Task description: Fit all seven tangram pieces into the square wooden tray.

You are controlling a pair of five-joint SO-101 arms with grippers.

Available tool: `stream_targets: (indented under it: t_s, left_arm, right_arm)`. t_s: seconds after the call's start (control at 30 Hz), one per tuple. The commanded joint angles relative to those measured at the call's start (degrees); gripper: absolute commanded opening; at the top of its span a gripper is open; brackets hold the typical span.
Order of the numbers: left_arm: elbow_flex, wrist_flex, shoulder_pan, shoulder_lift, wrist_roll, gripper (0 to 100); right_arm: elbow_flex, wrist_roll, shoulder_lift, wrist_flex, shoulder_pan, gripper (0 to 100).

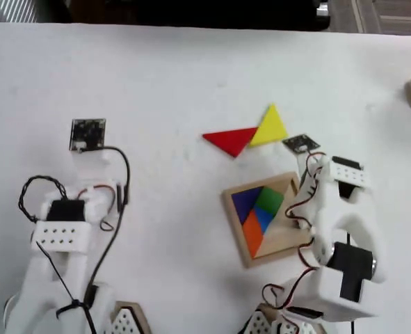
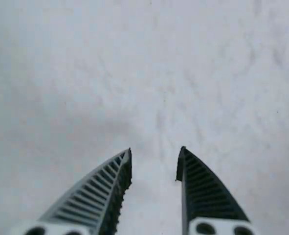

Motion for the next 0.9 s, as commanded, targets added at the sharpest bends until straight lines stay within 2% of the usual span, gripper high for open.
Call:
stream_targets:
  t_s: [0.0,0.03,0.17,0.37,0.47,0.57,0.7,0.77,0.87]
  left_arm:
    - [-0.4,-1.6,-0.1,-2.1,0.7,17]
    - [-0.4,-1.6,-0.1,-2.1,0.7,17]
    - [-0.4,-1.6,-0.1,-2.1,0.7,17]
    - [-0.4,-1.6,-0.1,-2.1,0.7,17]
    - [-0.4,-1.6,-0.1,-2.1,0.7,17]
    - [-0.4,-1.6,-0.1,-2.1,0.7,17]
    - [-0.4,-1.6,-0.1,-2.1,0.7,17]
    - [-0.4,-1.6,-0.1,-2.1,0.7,17]
    - [-0.4,-1.6,-0.1,-2.1,0.6,17]
  right_arm:
    - [-4.0,-3.9,2.9,-0.5,-1.1,5.3]
    - [-4.1,-4.8,2.9,-0.4,-1.1,1.8]
    - [-4.1,-8.5,2.6,4.3,-3.0,1.9]
    - [-4.1,-24.2,-1.1,9.2,-10.0,1.7]
    - [-4.1,-29.2,-4.0,11.1,-14.1,1.7]
    - [-4.0,-30.5,-5.8,11.7,-18.3,2.1]
    - [-4.0,-30.3,-6.1,11.8,-19.6,2.5]
    - [-3.7,-28.1,-6.0,12.3,-19.6,7.1]
    - [-1.8,-24.6,-6.0,12.8,-21.2,20.2]
